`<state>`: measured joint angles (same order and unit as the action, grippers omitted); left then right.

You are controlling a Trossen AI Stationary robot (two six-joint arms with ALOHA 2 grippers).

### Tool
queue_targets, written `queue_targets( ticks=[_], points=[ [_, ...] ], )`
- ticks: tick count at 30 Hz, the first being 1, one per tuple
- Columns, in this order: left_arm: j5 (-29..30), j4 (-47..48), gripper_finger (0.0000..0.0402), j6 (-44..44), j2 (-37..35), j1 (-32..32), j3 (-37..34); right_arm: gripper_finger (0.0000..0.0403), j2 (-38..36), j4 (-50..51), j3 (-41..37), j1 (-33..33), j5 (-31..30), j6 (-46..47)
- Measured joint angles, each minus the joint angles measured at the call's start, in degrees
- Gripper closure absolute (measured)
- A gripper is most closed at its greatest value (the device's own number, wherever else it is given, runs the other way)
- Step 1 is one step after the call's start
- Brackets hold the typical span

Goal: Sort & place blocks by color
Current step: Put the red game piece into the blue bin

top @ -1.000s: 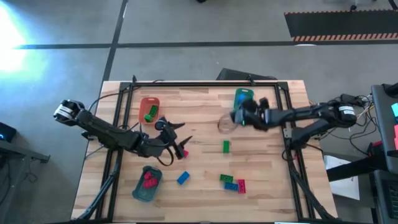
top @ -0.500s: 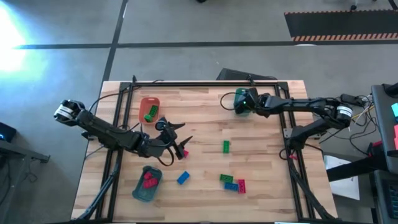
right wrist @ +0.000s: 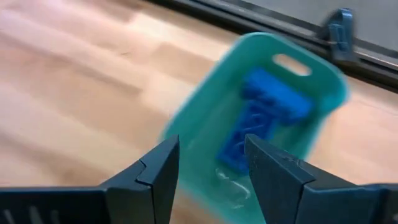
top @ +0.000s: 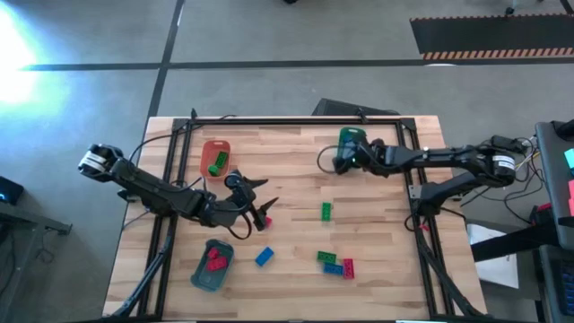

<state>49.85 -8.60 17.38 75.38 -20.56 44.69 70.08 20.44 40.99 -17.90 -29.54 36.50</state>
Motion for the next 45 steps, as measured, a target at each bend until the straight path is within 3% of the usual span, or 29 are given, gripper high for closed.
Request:
queue_targets(
  ticks=[6,12,18,22,29,37,45],
  points=[
    [-2.68,0.26,0.0123,4.09,3.55,0.36,-0.02,0.0234,-1.20,-1.22,0.00,9.11,-0.44,1.04],
    [-17.62,4.01,0.0123,6.69,9.08,1.31,1.27,0.0234,-1.28,-3.23,0.04,16.20,-0.44,1.04],
    [-18.95,30.32,0.0126,30.35,15.62,3.68,8.21,0.0234,-1.31,-3.44,0.04,19.93,-0.74,3.03],
    [-22.90,42.22,0.0142,42.02,21.42,4.04,15.32,0.0234,-1.31,-3.47,0.04,20.86,-3.26,3.47],
    [-28.88,45.27,0.0161,39.59,28.06,4.83,23.01,0.0234,-1.31,-3.66,0.04,20.90,-4.11,3.56],
    [-30.06,48.21,0.0162,45.15,27.89,4.47,21.85,0.0234,-1.31,-3.36,0.04,21.03,-4.02,3.48],
    [-29.53,45.59,0.0162,45.25,30.14,4.47,21.49,0.0234,-1.31,-3.18,0.02,21.03,-3.98,3.43]
  ],
)
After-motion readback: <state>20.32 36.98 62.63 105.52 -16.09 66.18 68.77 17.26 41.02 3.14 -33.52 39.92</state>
